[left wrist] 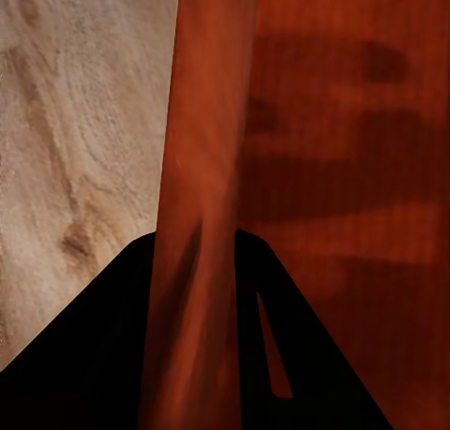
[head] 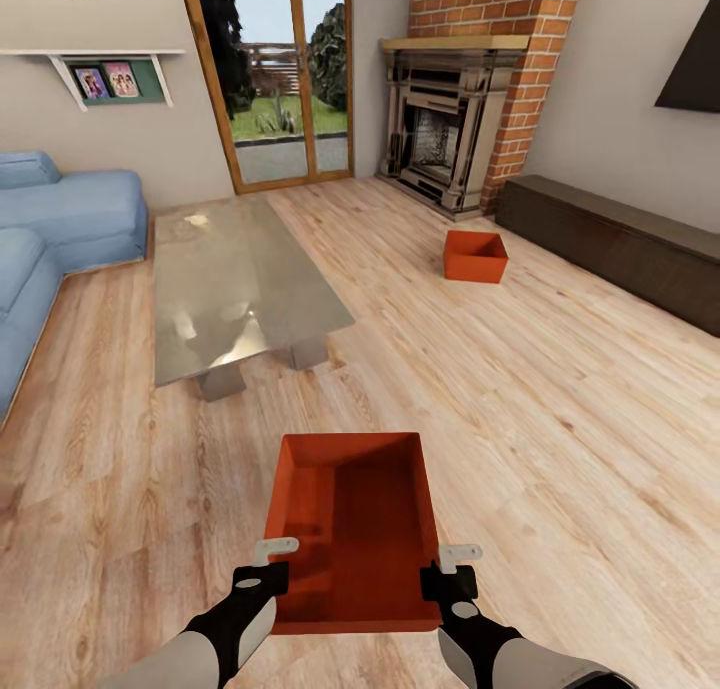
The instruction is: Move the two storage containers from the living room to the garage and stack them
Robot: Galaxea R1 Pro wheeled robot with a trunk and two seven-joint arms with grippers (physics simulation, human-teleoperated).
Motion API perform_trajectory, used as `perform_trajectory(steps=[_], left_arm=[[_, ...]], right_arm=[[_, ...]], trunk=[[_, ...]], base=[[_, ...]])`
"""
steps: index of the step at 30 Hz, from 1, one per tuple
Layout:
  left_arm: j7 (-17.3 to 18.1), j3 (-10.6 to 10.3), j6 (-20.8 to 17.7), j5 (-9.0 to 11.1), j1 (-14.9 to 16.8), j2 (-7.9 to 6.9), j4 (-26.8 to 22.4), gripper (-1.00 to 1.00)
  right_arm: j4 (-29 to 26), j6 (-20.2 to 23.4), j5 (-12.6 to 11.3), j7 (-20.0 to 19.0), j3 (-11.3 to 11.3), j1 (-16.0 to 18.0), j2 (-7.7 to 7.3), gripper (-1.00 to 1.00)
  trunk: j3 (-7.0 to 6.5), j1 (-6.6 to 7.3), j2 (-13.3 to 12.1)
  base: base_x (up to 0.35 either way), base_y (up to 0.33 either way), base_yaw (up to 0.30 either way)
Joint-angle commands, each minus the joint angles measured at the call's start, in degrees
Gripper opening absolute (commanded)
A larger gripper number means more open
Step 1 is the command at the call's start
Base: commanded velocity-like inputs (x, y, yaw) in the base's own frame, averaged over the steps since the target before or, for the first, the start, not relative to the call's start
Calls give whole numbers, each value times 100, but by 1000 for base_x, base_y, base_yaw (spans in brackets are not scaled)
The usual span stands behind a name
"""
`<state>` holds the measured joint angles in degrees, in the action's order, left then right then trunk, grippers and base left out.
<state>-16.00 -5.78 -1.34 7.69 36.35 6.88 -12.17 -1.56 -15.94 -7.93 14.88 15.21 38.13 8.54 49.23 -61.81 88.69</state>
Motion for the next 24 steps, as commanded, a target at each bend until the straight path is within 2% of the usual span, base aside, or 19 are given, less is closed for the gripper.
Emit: perform_trajectory(steps=[1, 24], left_arm=[[-78, 68, -15, 9, 4, -20, -4, -100], [-79, 68, -15, 13, 4, -18, -4, -100]], right_arm=[[7, -53, -130, 11, 70, 2, -17, -100], [7, -50, -129, -40, 70, 2, -32, -100]], trunk=[[-15, 23, -40], [-428, 528, -962]], base=[[0, 0, 0], [0, 0, 0]])
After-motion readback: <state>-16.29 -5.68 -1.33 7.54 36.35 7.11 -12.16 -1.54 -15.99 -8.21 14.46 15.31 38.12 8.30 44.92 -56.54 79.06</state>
